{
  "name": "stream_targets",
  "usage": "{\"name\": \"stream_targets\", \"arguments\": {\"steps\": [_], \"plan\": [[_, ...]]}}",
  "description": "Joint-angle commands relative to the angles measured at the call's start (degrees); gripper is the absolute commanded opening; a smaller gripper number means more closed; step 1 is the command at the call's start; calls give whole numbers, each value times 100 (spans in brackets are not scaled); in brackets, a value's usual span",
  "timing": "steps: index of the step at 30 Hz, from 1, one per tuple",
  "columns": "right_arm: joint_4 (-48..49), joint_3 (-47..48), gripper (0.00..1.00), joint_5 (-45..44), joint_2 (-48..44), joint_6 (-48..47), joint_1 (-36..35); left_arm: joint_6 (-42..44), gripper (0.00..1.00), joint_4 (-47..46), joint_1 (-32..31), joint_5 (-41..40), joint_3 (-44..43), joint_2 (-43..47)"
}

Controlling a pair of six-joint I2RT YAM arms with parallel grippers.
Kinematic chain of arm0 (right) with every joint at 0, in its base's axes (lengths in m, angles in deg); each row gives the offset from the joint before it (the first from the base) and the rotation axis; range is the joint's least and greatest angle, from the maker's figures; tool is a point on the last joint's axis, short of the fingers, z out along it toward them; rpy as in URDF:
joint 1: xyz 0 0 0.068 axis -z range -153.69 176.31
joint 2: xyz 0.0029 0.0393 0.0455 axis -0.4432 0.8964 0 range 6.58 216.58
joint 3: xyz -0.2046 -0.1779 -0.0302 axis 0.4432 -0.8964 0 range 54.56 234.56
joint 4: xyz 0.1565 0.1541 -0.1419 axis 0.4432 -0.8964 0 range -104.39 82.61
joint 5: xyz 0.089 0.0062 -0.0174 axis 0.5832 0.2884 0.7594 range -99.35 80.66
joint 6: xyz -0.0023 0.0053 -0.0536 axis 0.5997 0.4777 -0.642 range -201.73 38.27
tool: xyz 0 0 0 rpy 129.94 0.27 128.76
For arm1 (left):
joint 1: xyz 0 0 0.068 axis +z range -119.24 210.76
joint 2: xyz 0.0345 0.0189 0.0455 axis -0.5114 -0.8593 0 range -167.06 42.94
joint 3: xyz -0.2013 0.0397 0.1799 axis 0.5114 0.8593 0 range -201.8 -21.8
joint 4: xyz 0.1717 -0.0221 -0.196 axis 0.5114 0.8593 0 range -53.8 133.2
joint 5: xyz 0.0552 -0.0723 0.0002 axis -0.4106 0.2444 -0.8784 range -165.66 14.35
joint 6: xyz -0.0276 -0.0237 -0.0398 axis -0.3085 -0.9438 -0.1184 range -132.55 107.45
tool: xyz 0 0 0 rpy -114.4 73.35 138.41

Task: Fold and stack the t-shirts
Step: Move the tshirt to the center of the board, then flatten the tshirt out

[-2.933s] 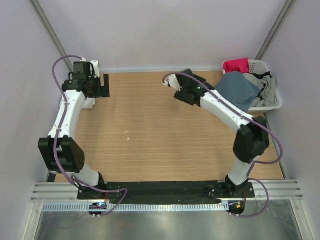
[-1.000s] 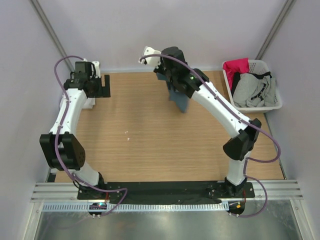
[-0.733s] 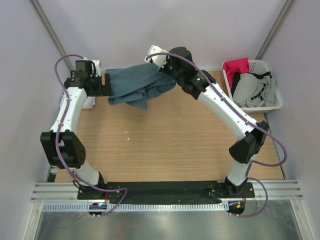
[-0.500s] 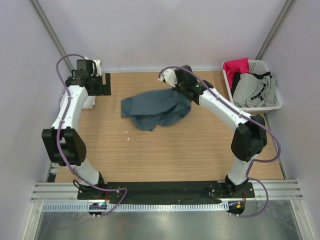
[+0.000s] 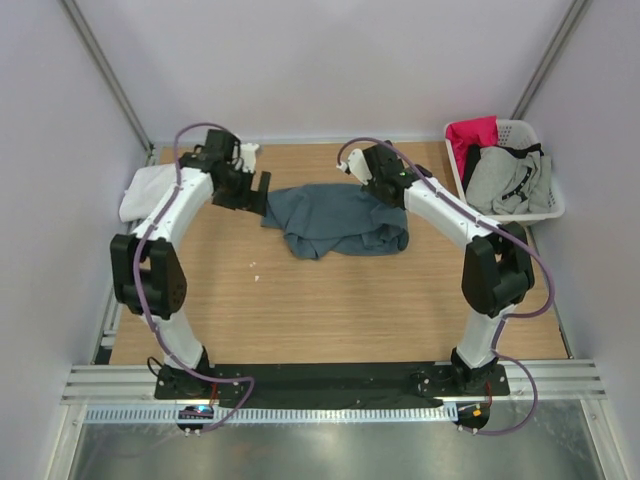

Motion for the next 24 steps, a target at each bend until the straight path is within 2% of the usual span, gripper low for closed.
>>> {"name": "stream_targets", "arguments": {"steps": [1, 11, 15, 18, 21, 22, 24], "plan": [[170, 291, 1, -36, 91, 173, 40, 112, 90, 364, -436, 380, -115, -460], [205, 273, 1, -1, 100, 225, 233, -99, 90, 293, -990, 425, -756, -1584], [214, 238, 1, 17, 127, 304, 303, -64, 88, 293, -1079, 188, -1151, -2016], [232, 238, 1, 26, 135, 331, 312, -20, 81, 354, -1096, 117, -1380, -2323], [258, 247, 1, 17, 144, 322, 338, 6, 71, 390, -1096, 117, -1504, -2421], [258, 264, 1, 17, 153, 322, 365, 6, 55, 390, -1087, 117, -1504, -2404], [267, 282, 1, 26, 153, 331, 374, 32, 33, 416, -1087, 144, -1460, -2343]]}}
